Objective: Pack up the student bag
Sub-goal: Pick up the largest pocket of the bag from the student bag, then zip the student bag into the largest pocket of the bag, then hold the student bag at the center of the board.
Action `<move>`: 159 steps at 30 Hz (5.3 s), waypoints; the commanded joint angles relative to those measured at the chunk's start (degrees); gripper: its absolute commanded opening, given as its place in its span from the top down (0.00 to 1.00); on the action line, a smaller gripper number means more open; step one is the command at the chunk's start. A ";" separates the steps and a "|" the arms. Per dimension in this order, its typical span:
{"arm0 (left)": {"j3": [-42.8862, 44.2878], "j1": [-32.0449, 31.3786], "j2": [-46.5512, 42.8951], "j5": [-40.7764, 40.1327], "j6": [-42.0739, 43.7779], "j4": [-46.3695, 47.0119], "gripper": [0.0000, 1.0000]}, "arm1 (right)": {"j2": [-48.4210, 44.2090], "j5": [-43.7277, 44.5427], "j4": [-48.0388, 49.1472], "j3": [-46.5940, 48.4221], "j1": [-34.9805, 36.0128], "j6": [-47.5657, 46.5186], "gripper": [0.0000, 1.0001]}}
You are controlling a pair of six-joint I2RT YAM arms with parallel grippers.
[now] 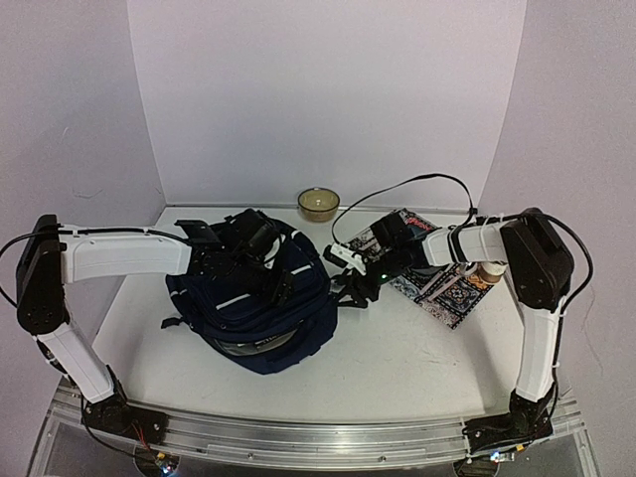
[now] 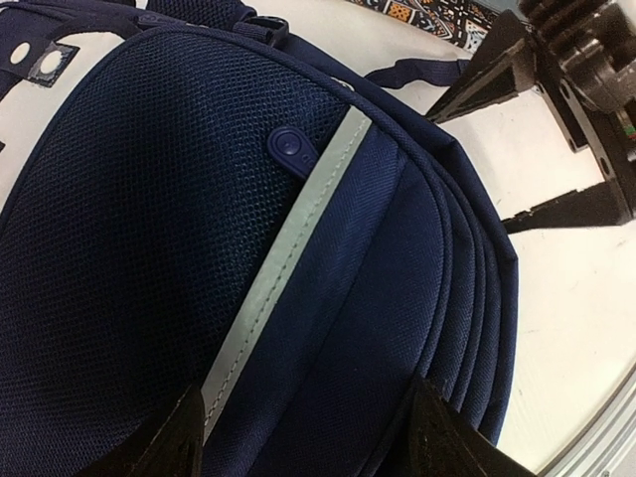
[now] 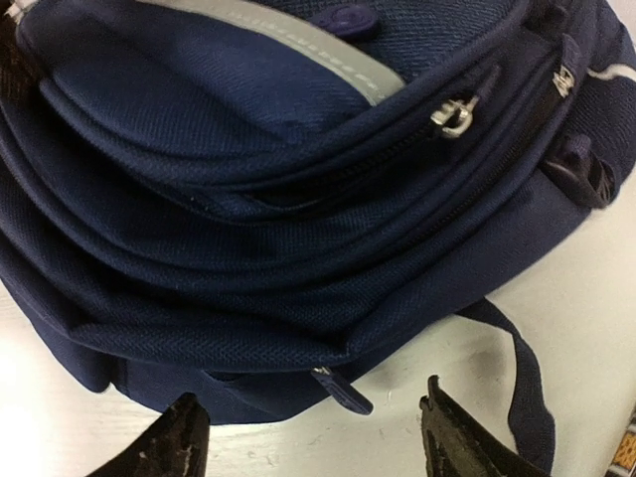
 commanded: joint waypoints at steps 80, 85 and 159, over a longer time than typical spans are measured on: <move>-16.91 3.23 -2.42 0.43 -25.64 25.60 0.50 | -11.72 31.03 -0.77 -1.03 33.85 47.26 0.91; -16.63 3.23 -10.32 -6.70 -23.83 17.62 0.34 | -17.65 34.16 -0.86 -4.27 33.83 46.66 0.60; -25.14 -19.21 -8.21 -16.17 -40.60 20.37 0.99 | -12.46 34.01 -3.83 -4.70 22.67 6.69 1.00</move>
